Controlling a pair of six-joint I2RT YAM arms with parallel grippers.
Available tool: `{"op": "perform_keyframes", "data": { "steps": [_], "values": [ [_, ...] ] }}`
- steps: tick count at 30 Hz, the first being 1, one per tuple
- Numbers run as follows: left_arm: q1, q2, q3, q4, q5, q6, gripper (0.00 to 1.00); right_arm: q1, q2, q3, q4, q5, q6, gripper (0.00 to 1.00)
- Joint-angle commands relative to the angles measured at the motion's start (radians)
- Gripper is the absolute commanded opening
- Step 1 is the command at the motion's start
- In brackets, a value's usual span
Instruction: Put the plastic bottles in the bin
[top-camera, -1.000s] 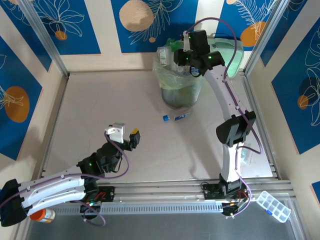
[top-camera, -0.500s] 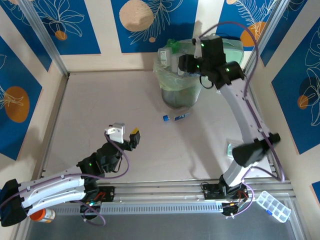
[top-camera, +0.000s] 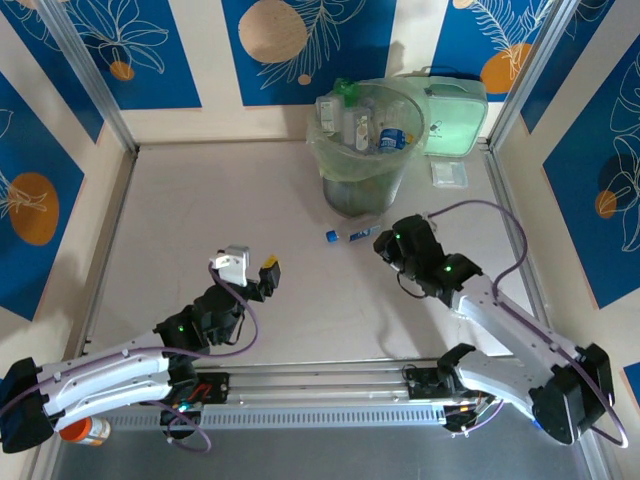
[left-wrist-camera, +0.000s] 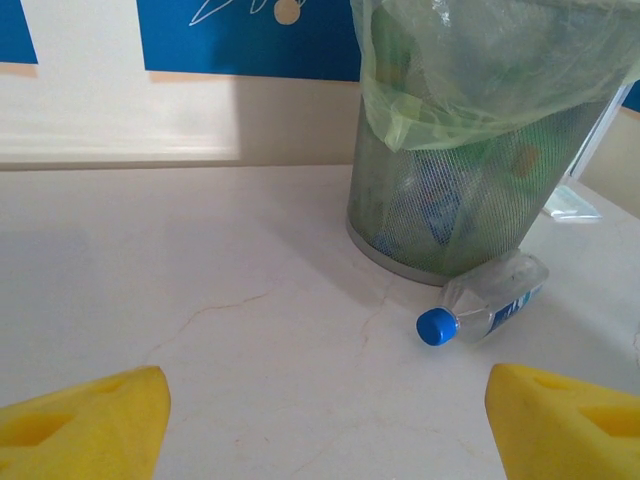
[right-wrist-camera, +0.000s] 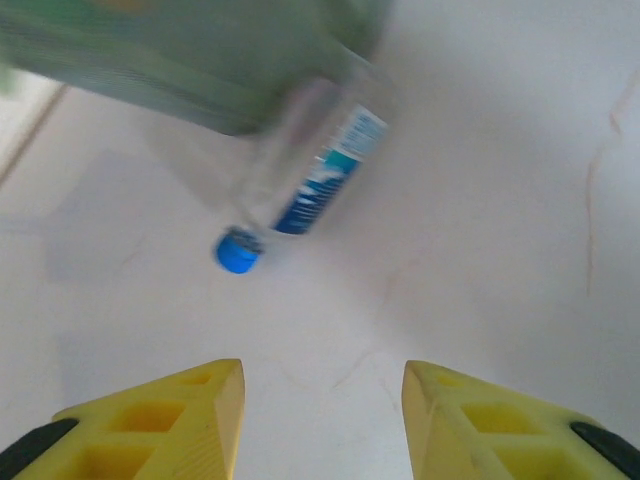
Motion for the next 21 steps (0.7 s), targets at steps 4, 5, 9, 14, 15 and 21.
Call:
{"op": "perform_keyframes", "data": {
  "steps": [4, 5, 9, 14, 15, 21],
  "values": [
    [0.003, -0.007, 0.000, 0.033, -0.026, 0.000, 0.82, -0.003, 0.207, 0.043, 0.202, -0.031, 0.245, 0.59],
    [0.004, -0.010, 0.000, 0.033, -0.027, 0.001, 0.82, -0.003, 0.259, 0.080, 0.182, -0.030, 0.274, 0.62],
    [0.004, -0.018, -0.001, 0.030, -0.027, 0.004, 0.82, -0.010, 0.434, 0.188, 0.201, -0.062, 0.335, 0.75],
    [0.004, -0.034, -0.005, 0.029, -0.026, 0.009, 0.82, -0.024, 0.604, 0.307, 0.206, -0.054, 0.390, 0.95],
    [0.003, -0.038, -0.006, 0.030, -0.024, 0.009, 0.82, -0.030, 0.634, 0.325, 0.205, -0.060, 0.411, 0.95],
    [0.003, -0.060, -0.009, 0.024, -0.025, 0.006, 0.82, -0.062, 0.781, 0.413, 0.189, -0.076, 0.479, 0.91]
  ]
}}
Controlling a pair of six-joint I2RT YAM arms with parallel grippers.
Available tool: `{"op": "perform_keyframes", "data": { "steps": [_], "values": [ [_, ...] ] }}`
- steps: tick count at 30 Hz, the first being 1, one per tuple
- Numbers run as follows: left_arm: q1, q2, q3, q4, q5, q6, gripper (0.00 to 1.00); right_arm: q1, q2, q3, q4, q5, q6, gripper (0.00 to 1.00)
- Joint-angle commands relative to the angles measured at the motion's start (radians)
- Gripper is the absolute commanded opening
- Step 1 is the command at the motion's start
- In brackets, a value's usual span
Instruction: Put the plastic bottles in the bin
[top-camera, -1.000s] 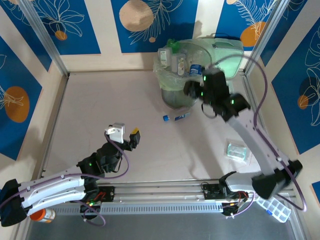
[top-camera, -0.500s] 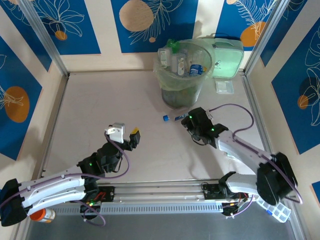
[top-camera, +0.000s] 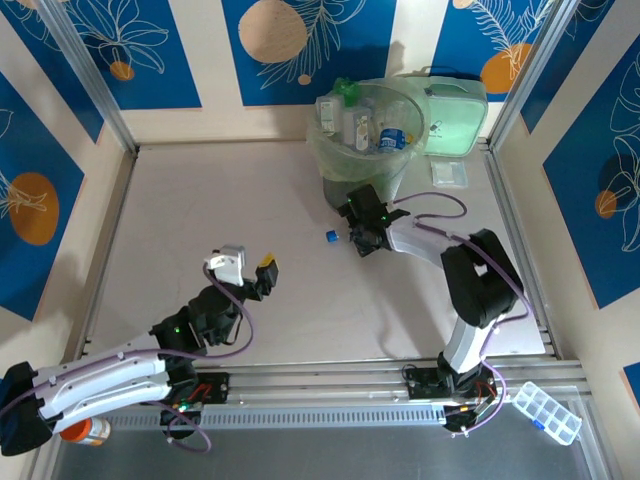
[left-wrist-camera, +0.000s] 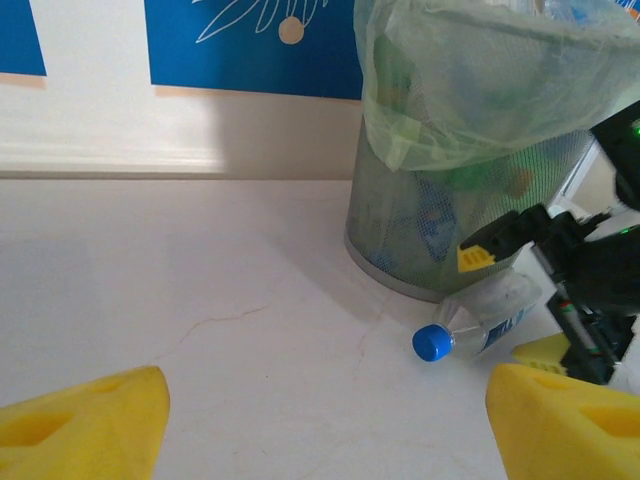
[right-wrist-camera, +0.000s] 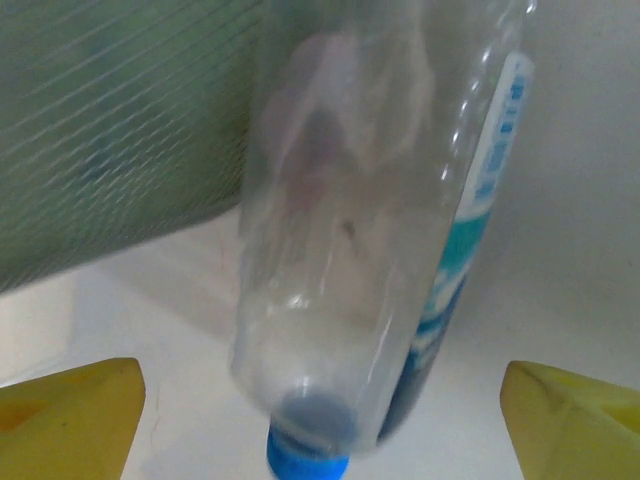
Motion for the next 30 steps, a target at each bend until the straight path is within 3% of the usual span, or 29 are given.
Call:
{"op": "perform_keyframes", "data": {
  "steps": [1, 8, 12, 15, 19, 24, 30],
  "values": [
    [0.004, -0.018, -0.009, 0.023, -0.018, 0.005, 0.82, -0.014, 0.069, 0.070, -0.044, -0.008, 0.073, 0.91],
    [0.003, -0.073, -0.025, 0.009, -0.053, -0.002, 0.82, -0.024, 0.170, 0.133, -0.138, 0.017, 0.134, 0.84],
    [0.003, -0.145, -0.049, -0.001, -0.087, -0.010, 0.81, -0.029, 0.173, 0.133, -0.197, 0.043, 0.144, 0.70],
    [0.003, -0.236, -0.085, -0.013, -0.139, -0.031, 0.80, -0.032, 0.157, 0.115, -0.199, 0.050, 0.110, 0.66],
    [0.003, -0.356, -0.134, -0.006, -0.157, -0.041, 0.79, -0.035, 0.103, 0.076, -0.229, 0.083, 0.084, 0.55],
    [0.003, -0.321, -0.118, -0.004, -0.149, -0.036, 0.79, -0.045, 0.011, 0.016, -0.258, 0.108, 0.042, 0.41],
    [0.003, -0.254, -0.095, -0.009, -0.138, -0.043, 0.79, -0.029, -0.164, -0.086, -0.264, 0.169, -0.042, 0.39]
  ]
}}
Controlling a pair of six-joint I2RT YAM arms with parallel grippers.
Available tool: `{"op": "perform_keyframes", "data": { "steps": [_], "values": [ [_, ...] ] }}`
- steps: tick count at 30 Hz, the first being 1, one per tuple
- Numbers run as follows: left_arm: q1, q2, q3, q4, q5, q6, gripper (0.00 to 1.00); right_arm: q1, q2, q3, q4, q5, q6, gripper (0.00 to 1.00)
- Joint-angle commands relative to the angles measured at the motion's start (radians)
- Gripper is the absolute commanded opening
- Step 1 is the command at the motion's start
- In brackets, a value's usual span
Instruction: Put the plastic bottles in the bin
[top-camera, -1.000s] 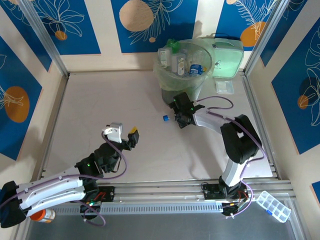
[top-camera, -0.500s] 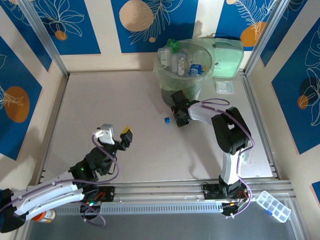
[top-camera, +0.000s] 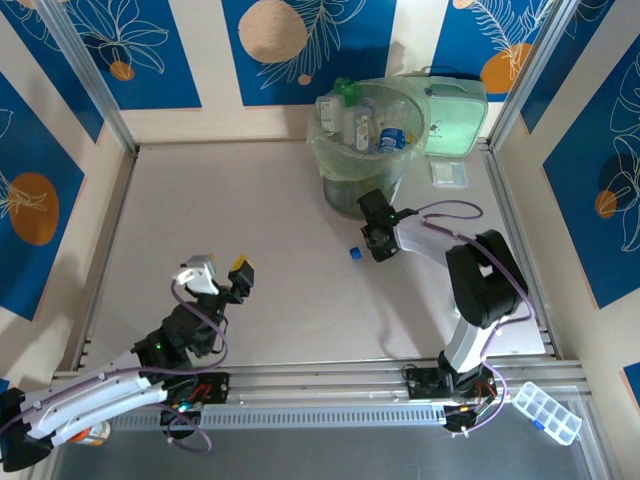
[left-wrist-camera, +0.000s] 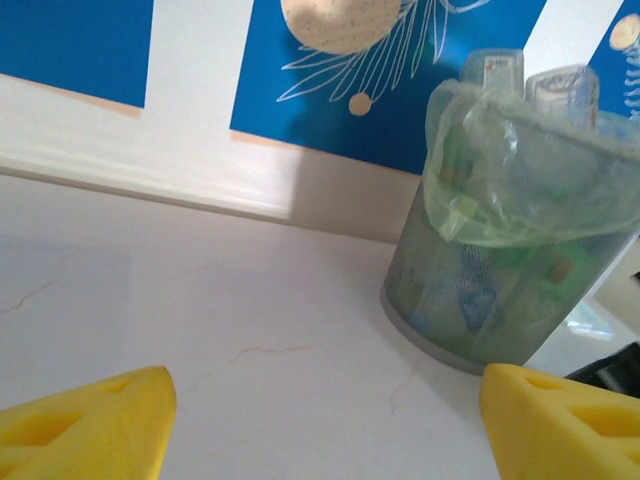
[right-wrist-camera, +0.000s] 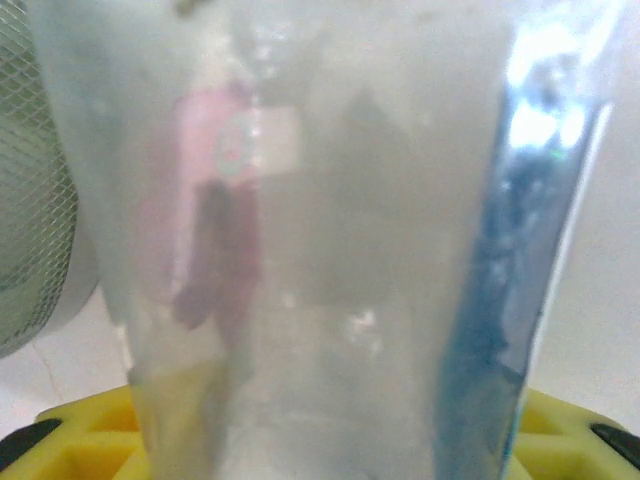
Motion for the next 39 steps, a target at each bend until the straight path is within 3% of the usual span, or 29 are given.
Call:
{"op": "perform_keyframes", "data": {
  "steps": [1, 6, 11, 17, 21, 25, 28, 39],
  "values": [
    [0.003, 0.002, 0.027, 0.002, -0.002, -0.015, 0.79, 0.017, -0.130, -0.048, -0.044, 0.090, -0.065, 0.39],
    [0.003, 0.006, 0.035, 0.012, 0.036, 0.005, 0.79, 0.050, -0.320, -0.144, -0.043, 0.166, -0.148, 0.38],
    [0.003, -0.011, 0.039, 0.001, 0.046, 0.004, 0.79, 0.087, -0.537, -0.236, 0.008, 0.210, -0.328, 0.32],
    [0.004, -0.049, 0.026, -0.001, 0.081, -0.009, 0.80, 0.122, -0.771, -0.218, 0.066, 0.231, -0.676, 0.29],
    [0.003, -0.024, 0.028, 0.016, 0.114, 0.001, 0.80, 0.113, -0.820, -0.140, 0.162, 0.138, -1.001, 0.33],
    [0.003, 0.017, 0.042, 0.019, 0.134, 0.005, 0.80, 0.098, -0.740, 0.056, 0.141, 0.063, -1.237, 0.34],
    [0.004, 0.042, 0.051, 0.026, 0.160, 0.017, 0.80, 0.061, -0.637, 0.231, 0.099, 0.042, -1.327, 0.34],
    [0.003, 0.078, 0.055, 0.041, 0.182, 0.026, 0.80, -0.160, -0.189, 0.732, -0.013, -0.158, -1.378, 0.34]
  ]
}}
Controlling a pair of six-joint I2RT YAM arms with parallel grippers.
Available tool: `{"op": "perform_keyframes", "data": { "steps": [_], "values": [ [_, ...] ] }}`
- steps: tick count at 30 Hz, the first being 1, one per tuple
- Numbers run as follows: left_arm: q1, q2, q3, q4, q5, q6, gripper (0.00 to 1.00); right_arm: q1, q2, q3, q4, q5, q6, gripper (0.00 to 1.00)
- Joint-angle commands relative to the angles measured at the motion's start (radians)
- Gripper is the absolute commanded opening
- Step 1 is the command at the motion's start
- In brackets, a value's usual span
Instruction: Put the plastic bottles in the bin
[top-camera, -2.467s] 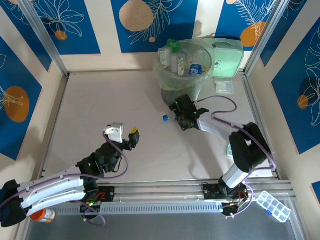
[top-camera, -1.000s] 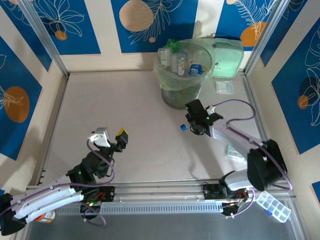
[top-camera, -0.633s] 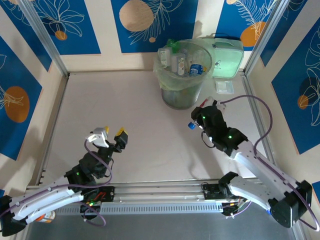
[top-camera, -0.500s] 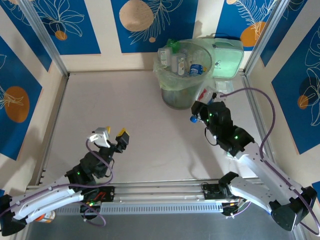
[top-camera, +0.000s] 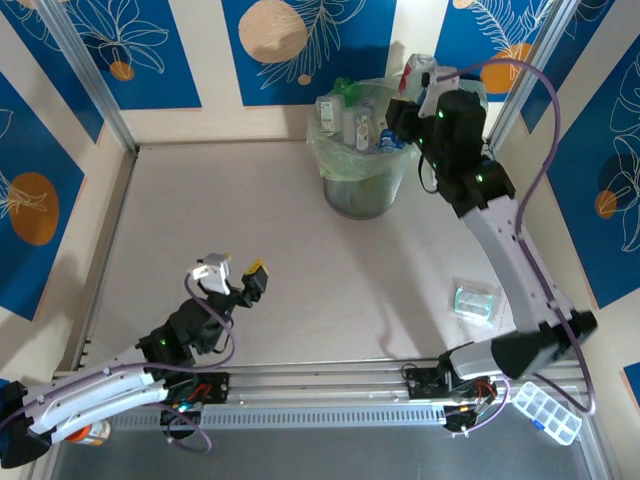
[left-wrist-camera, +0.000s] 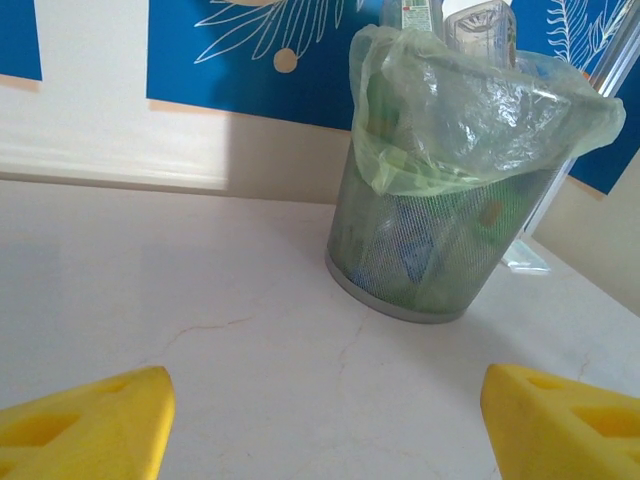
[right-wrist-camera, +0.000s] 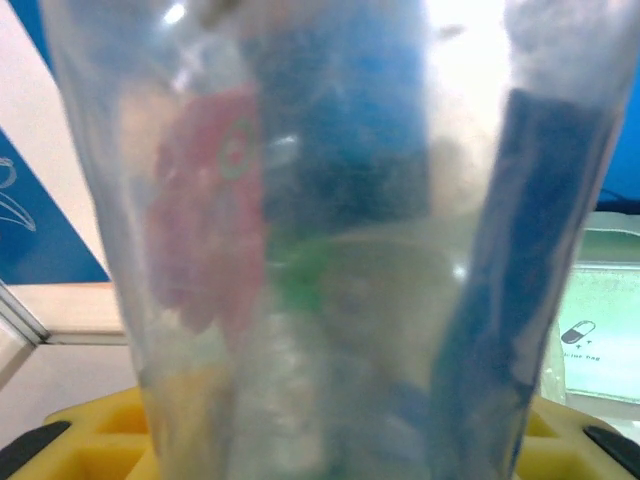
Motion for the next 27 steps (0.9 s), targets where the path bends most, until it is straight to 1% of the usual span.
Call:
{"op": "perform_keyframes", "data": {
  "steps": [1, 3, 5, 7, 11, 14, 16, 18, 20, 21, 23, 27],
  "values": [
    [0.003, 0.007, 0.031, 0.036, 0.020, 0.013, 0.80, -0.035, 0.106, 0.091, -0.061, -0.082, -0.041, 0.33],
    [0.003, 0.013, 0.031, 0.041, 0.026, 0.014, 0.80, -0.053, 0.188, 0.175, -0.109, -0.123, -0.035, 0.33],
    [0.003, 0.020, 0.034, 0.042, 0.029, 0.016, 0.80, -0.060, 0.260, 0.250, -0.161, -0.133, -0.025, 0.32],
    [0.003, 0.025, 0.036, 0.044, 0.031, 0.016, 0.80, -0.061, 0.306, 0.267, -0.168, -0.154, -0.025, 0.32],
    [0.003, 0.033, 0.037, 0.048, 0.033, 0.016, 0.81, -0.065, 0.350, 0.228, -0.149, -0.182, 0.004, 0.31],
    [0.003, 0.033, 0.037, 0.047, 0.034, 0.010, 0.81, -0.069, 0.336, 0.138, -0.094, -0.245, 0.033, 0.32],
    [0.003, 0.035, 0.038, 0.047, 0.039, 0.008, 0.81, -0.065, 0.313, 0.069, -0.051, -0.271, 0.051, 0.33],
    [0.003, 0.038, 0.039, 0.047, 0.040, 0.005, 0.81, -0.069, 0.292, 0.010, -0.015, -0.288, 0.068, 0.40],
    [0.003, 0.042, 0.040, 0.048, 0.040, 0.004, 0.81, -0.069, 0.279, -0.008, -0.012, -0.289, 0.066, 0.53],
    [0.003, 0.045, 0.040, 0.049, 0.041, 0.004, 0.81, -0.070, 0.276, -0.005, -0.021, -0.288, 0.058, 0.59],
    [0.003, 0.048, 0.041, 0.049, 0.042, 0.005, 0.81, -0.074, 0.270, 0.021, -0.046, -0.276, 0.046, 0.69],
    [0.003, 0.053, 0.042, 0.050, 0.038, 0.007, 0.81, -0.091, 0.241, 0.067, -0.074, -0.279, 0.033, 0.83]
  ]
}}
